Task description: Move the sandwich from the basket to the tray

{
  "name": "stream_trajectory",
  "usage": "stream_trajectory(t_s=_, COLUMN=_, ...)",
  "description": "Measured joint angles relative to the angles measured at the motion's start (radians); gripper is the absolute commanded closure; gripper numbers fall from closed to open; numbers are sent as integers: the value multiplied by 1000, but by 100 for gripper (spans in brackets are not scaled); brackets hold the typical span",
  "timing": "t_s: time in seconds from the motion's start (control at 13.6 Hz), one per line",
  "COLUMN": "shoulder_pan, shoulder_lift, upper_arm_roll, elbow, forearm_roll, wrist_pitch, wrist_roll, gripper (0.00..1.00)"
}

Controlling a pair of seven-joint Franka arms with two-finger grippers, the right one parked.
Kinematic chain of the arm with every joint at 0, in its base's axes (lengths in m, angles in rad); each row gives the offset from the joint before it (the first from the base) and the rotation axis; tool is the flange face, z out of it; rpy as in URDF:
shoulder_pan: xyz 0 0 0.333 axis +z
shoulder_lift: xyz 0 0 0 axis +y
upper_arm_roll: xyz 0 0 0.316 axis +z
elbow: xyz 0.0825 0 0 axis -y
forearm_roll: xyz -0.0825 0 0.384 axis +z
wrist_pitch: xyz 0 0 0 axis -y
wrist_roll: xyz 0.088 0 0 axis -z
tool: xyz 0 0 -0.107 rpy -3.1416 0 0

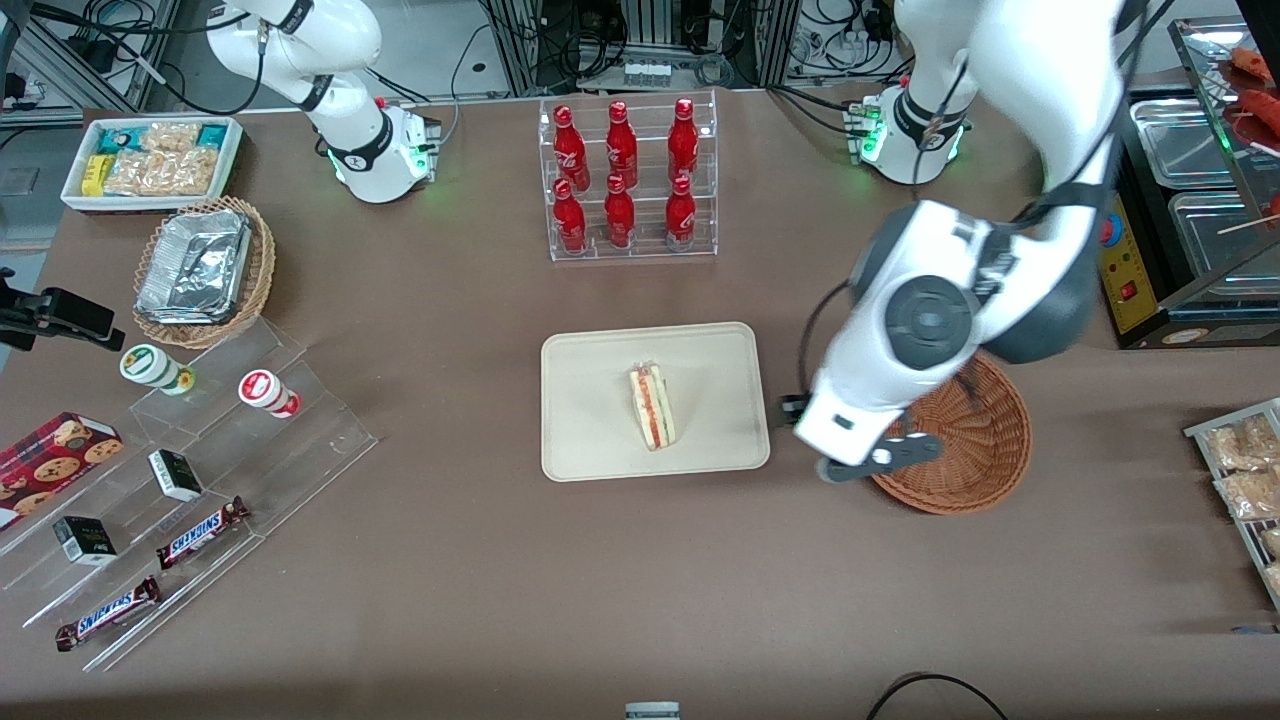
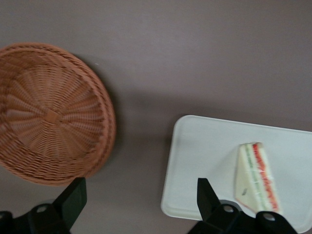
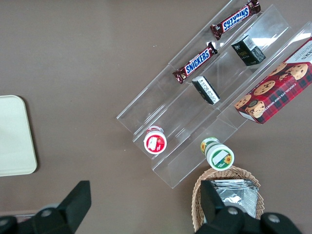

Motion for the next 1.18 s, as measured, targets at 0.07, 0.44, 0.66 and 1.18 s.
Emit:
stream_trajectory(t_s=0.07, shoulder_pan=35, shoulder_lift=-29, upper_arm_roll=0, elbow=-34, forearm_roll=-4, wrist_pitch=-1, wrist_roll=53, gripper=0)
stream_trajectory(t_s=0.44, shoulder_pan=195, shoulder_lift=-155, upper_arm_roll=1, elbow=-154, forearm_roll=-16, wrist_pitch=-31, wrist_roll=314, gripper=0)
stream_trajectory(t_s=0.66, shoulder_pan=262, shoulder_lift=-206, upper_arm_roll=1, elbow=-166, forearm_roll=-17, wrist_pitch=-99, wrist_roll=426, gripper=0)
stream_trajectory(t_s=1.18, shoulder_pan=277, shoulder_lift=-371, upper_arm_roll=72, elbow=-170, forearm_roll=-37, wrist_pitch=-269, wrist_roll=548, gripper=0)
